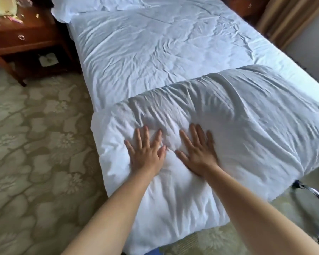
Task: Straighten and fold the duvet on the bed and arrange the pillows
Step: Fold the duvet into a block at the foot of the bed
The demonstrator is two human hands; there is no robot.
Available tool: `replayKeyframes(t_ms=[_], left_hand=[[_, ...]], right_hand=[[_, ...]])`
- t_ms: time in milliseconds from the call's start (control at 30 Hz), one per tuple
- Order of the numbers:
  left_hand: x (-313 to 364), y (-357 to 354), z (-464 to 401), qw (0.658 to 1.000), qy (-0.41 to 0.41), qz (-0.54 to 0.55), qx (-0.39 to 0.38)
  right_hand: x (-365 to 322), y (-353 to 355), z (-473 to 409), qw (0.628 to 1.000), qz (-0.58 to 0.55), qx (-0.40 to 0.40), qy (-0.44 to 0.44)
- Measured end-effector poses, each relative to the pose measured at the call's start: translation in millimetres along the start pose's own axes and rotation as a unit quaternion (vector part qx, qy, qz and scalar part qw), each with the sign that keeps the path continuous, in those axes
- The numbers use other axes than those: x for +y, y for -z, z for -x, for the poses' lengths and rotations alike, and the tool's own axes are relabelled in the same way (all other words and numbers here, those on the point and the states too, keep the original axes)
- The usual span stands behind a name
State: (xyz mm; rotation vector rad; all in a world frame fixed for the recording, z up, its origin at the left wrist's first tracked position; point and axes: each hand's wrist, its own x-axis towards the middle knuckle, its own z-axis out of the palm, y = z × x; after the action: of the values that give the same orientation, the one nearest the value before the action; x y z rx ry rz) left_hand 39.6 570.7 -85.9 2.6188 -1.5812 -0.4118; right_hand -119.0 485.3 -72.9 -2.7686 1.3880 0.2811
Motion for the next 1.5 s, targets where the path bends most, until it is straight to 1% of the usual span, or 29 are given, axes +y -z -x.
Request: replayKeyframes(t_ms=[33,100,167,200,267,367,433,500,567,700,767,867,900,1000,1067,1133,1167,1233,1300,1333,1367,1433,1467,1500], left_hand=[[-1.2,-9.9,1.4,1.0,-0.003,-0.011,-0.008],[-2.6,-20.7,4.0,0.999,-0.005,-0.02,-0.031],[-3.1,-19.2,-0.7,0.999,-0.002,-0.017,-0.045],[-3.0,-14.5,-5.1,0.999,0.0,-0.016,-0.047],[-0.1,-1.4,-14.8,0.999,0.001,-0.01,-0.043],[8.4,19.8,-34.0,0.999,0.003,0.019,-0.033],[16.0,31.5,-51.5,0.999,0.015,0.03,-0.031],[24.9,40.8,-68.6,0.999,0.023,0.036,-0.026],[36.7,48.8,-81.9,0.998,0.032,0.048,-0.017],[71.4,54.5,-103.9,0.995,0.068,0.068,-0.007],[89.3,46.8,-114.6,0.993,0.098,0.063,0.0],[107.4,24.5,-123.0,0.99,0.138,0.013,0.002],[109.7,15.2,-123.7,0.989,0.146,-0.006,0.007],[109.4,-9.5,-129.4,0.986,0.153,-0.057,0.033],[107.3,-21.6,-135.0,0.985,0.156,-0.071,0.038],[104.4,-26.6,-139.9,0.983,0.159,-0.083,0.024],[102.5,-26.2,-141.1,0.983,0.163,-0.087,0.011],[101.3,-20.3,-143.4,0.981,0.174,-0.084,-0.015],[107.0,-8.5,-144.8,0.979,0.194,-0.056,-0.023],[112.1,-2.5,-145.8,0.977,0.208,-0.037,-0.02],[118.7,2.5,-146.2,0.975,0.222,-0.017,-0.015],[138.1,9.4,-145.4,0.971,0.236,0.016,0.005],[148.3,9.3,-142.9,0.973,0.229,0.024,0.017],[156.9,7.0,-138.0,0.976,0.215,0.02,0.025]], right_hand=[[0.7,-11.4,1.9,1.0,0.002,-0.012,-0.001],[-0.6,-24.3,2.0,0.998,0.006,-0.059,-0.007],[-5.7,-21.4,-3.4,0.996,0.01,-0.092,-0.008],[-7.4,-14.9,-8.0,0.997,0.004,-0.081,-0.011],[-6.7,3.8,-19.4,1.0,-0.004,-0.026,-0.011],[5.7,29.0,-47.2,0.997,-0.003,0.057,0.046],[16.8,44.4,-70.0,0.995,0.012,0.072,0.069],[29.1,60.2,-88.5,0.996,0.029,0.049,0.062],[52.3,65.8,-103.3,0.998,0.029,0.007,0.063],[92.2,65.6,-126.8,0.992,0.048,-0.011,0.12],[101.7,55.7,-135.7,0.989,0.036,-0.028,0.143],[115.1,32.9,-143.6,0.985,-0.004,-0.048,0.167],[117.9,22.0,-146.5,0.983,-0.023,-0.036,0.177],[119.7,-8.4,-154.9,0.979,-0.054,-0.015,0.196],[118.0,-20.5,-163.7,0.975,-0.075,-0.032,0.206],[114.7,-24.2,-170.1,0.973,-0.082,-0.06,0.21],[113.4,-23.0,-173.3,0.971,-0.075,-0.057,0.22],[114.7,-15.7,-181.3,0.964,-0.079,-0.076,0.243],[117.5,5.8,-189.4,0.955,-0.082,-0.097,0.266],[120.8,16.5,-193.2,0.955,-0.074,-0.084,0.276],[126.8,27.6,-194.9,0.958,-0.063,-0.055,0.274],[144.6,37.2,-191.5,0.974,-0.052,0.013,0.22],[155.2,36.2,-185.9,0.981,-0.048,0.029,0.186],[164.6,33.3,-178.1,0.987,-0.04,0.019,0.157]])
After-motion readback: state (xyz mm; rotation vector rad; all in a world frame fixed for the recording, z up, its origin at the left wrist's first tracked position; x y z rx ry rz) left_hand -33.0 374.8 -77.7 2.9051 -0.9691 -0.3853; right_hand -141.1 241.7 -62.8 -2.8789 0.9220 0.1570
